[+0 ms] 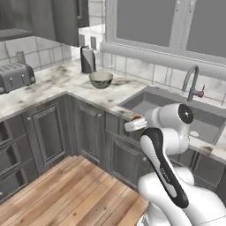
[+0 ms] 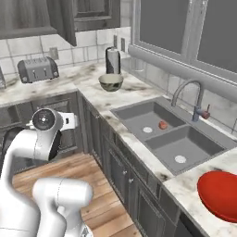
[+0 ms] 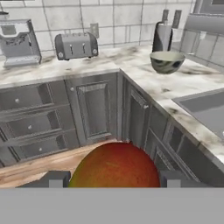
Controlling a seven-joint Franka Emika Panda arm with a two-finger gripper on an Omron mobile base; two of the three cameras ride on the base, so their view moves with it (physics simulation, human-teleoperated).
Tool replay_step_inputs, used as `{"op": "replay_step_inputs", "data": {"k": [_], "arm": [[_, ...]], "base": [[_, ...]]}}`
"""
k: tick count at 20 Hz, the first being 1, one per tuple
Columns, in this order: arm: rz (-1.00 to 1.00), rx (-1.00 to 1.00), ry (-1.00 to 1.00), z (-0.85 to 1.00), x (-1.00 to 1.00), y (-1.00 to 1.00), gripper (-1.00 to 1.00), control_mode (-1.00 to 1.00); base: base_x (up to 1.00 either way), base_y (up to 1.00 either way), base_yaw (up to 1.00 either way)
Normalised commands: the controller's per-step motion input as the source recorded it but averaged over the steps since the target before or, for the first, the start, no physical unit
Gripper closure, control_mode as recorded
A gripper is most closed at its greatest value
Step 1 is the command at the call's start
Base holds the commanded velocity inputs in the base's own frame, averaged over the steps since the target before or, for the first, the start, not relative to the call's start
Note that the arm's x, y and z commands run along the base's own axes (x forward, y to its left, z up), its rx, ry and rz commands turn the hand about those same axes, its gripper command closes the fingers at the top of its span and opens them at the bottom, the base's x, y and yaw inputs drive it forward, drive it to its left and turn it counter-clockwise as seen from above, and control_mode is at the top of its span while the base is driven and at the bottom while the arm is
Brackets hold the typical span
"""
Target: Pick the mangos from the cabinet and place them in one bowl. Pick the peach from the sink and place it in the other bowl.
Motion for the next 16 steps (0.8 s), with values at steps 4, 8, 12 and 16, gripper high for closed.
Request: {"op": "replay_step_inputs", "data": {"k": [4, 8, 12, 16], "arm": [[0.0, 0.0, 0.0, 0.0, 0.0, 0.0, 1.0, 1.0], [0.0, 0.0, 0.0, 0.0, 0.0, 0.0, 1.0, 1.0], [0.0, 0.0, 0.0, 0.0, 0.0, 0.0, 1.0, 1.0], [0.0, 0.0, 0.0, 0.0, 0.0, 0.0, 1.0, 1.0]], "base": [[-0.96, 0.11, -0.54], [-0.88, 0.14, -0.51], [-0.75, 0.1, -0.44], [-0.58, 0.08, -0.4]]}}
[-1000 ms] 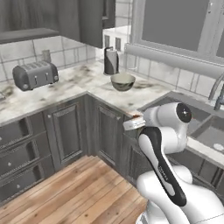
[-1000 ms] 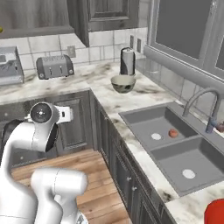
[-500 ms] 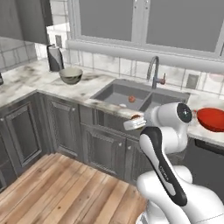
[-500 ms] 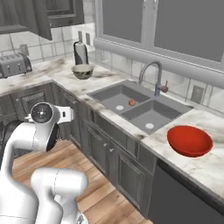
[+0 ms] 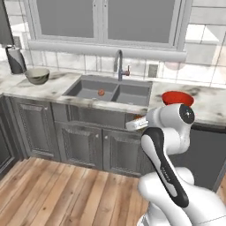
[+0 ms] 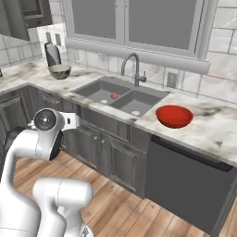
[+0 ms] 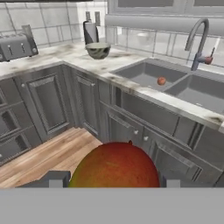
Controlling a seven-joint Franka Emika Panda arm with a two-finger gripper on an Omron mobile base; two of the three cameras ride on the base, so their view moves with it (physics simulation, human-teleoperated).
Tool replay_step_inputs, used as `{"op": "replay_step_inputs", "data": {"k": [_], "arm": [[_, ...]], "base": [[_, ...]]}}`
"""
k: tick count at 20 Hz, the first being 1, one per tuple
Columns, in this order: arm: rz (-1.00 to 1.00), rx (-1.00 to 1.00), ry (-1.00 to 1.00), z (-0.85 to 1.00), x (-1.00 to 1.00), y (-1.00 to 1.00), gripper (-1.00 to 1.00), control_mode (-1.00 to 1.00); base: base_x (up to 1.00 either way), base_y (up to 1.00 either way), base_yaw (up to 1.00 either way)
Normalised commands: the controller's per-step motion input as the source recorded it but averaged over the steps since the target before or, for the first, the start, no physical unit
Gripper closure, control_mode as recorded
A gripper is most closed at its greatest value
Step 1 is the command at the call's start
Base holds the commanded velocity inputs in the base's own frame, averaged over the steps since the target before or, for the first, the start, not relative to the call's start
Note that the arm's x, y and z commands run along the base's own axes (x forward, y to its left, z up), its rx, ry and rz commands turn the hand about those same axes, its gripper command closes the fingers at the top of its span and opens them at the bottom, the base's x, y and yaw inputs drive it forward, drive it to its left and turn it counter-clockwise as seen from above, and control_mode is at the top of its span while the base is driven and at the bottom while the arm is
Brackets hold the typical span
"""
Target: Pick the mangos from the cabinet and place them in one bowl. Pick the peach from the sink and place it in the other bowl.
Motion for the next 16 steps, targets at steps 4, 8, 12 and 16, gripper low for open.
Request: {"op": "replay_step_inputs", "data": {"k": [4, 8, 12, 16], "arm": [[0.0, 0.0, 0.0, 0.0, 0.0, 0.0, 1.0, 1.0], [0.0, 0.0, 0.0, 0.0, 0.0, 0.0, 1.0, 1.0], [0.0, 0.0, 0.0, 0.0, 0.0, 0.0, 1.0, 1.0], [0.0, 0.0, 0.0, 0.0, 0.0, 0.0, 1.0, 1.0]], "base": [[-0.37, 0.06, -0.36], [-0.21, 0.0, -0.32], [-0.21, 0.0, -0.32], [-0.15, 0.0, -0.29]]}}
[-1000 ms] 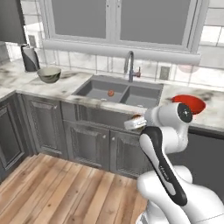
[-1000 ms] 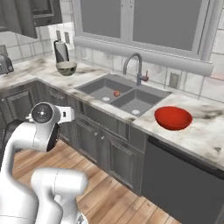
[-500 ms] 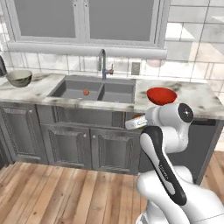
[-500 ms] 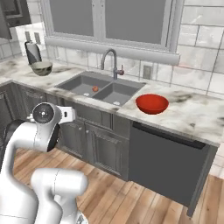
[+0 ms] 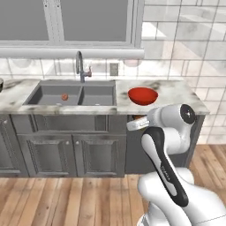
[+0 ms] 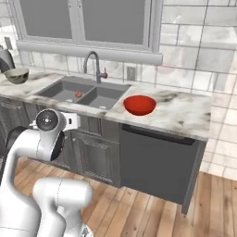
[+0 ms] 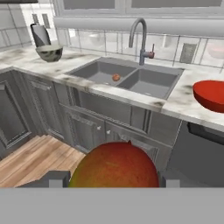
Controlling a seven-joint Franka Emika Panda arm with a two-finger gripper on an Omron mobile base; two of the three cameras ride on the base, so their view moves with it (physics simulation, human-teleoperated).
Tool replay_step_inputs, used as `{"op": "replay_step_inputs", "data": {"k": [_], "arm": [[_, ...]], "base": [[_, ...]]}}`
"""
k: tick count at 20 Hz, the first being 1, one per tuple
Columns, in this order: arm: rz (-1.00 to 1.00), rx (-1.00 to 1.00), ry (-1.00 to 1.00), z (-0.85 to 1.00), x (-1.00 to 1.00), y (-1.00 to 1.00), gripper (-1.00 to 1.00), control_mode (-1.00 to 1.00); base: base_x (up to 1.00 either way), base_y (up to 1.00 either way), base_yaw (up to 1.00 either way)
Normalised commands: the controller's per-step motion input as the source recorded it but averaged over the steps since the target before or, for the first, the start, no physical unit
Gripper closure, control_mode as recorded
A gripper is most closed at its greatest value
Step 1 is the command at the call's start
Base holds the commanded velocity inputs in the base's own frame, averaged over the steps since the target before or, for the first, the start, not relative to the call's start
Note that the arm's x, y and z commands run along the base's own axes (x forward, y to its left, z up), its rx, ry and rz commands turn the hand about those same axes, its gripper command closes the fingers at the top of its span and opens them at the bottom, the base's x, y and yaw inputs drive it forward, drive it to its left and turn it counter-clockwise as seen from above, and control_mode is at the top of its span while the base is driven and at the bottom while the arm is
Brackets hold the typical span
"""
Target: Pick the mangos from the cabinet and place them in one bowl. Pick the peach from the sink and place it in the other bowl.
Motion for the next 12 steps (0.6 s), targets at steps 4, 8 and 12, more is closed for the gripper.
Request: {"op": "replay_step_inputs", "data": {"k": [4, 8, 12], "arm": [[0.0, 0.0, 0.0, 0.0, 0.0, 0.0, 1.0, 1.0], [0.0, 0.0, 0.0, 0.0, 0.0, 0.0, 1.0, 1.0], [0.0, 0.0, 0.0, 0.0, 0.0, 0.0, 1.0, 1.0]], "base": [[-0.09, 0.0, -0.26], [0.06, 0.0, -0.11], [0.4, 0.0, -0.1]]}}
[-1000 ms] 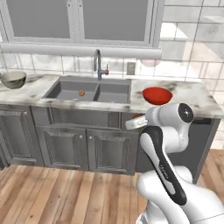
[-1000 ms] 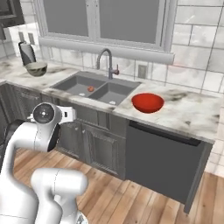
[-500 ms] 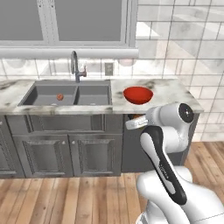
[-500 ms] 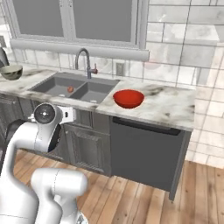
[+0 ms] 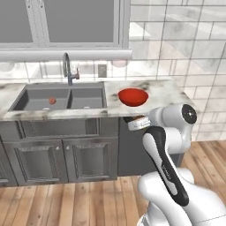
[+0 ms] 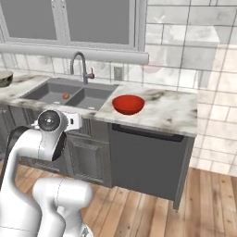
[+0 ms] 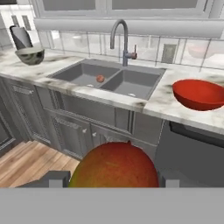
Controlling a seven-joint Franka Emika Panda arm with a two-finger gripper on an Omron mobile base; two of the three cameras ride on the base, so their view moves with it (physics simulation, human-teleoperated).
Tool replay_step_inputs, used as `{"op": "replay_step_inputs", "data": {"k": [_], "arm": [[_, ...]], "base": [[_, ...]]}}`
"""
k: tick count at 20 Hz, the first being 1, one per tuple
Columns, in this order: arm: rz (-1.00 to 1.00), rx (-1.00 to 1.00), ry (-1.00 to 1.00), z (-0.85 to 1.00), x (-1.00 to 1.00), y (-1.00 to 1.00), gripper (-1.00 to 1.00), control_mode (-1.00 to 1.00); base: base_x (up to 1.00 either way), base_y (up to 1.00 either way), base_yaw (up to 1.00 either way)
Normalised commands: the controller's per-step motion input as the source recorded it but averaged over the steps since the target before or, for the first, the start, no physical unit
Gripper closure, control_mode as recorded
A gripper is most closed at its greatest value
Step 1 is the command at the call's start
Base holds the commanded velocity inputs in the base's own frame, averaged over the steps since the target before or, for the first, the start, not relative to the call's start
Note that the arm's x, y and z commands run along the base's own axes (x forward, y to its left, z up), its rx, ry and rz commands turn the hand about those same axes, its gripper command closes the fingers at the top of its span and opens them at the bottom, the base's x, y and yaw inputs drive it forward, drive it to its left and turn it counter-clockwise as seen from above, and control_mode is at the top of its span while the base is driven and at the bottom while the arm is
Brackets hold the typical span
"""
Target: Pick the mangos from the cabinet and place them in one bowl. Pick the peach from the sink and place it in the other bowl.
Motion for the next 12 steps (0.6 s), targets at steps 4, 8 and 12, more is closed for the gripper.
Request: {"op": "replay_step_inputs", "data": {"k": [4, 8, 12], "arm": [[0.0, 0.0, 0.0, 0.0, 0.0, 0.0, 1.0, 1.0], [0.0, 0.0, 0.0, 0.0, 0.0, 0.0, 1.0, 1.0], [0.0, 0.0, 0.0, 0.0, 0.0, 0.0, 1.0, 1.0]], "base": [[0.52, 0.0, -0.1], [0.56, 0.0, -0.11], [0.52, 0.0, -0.1]]}}
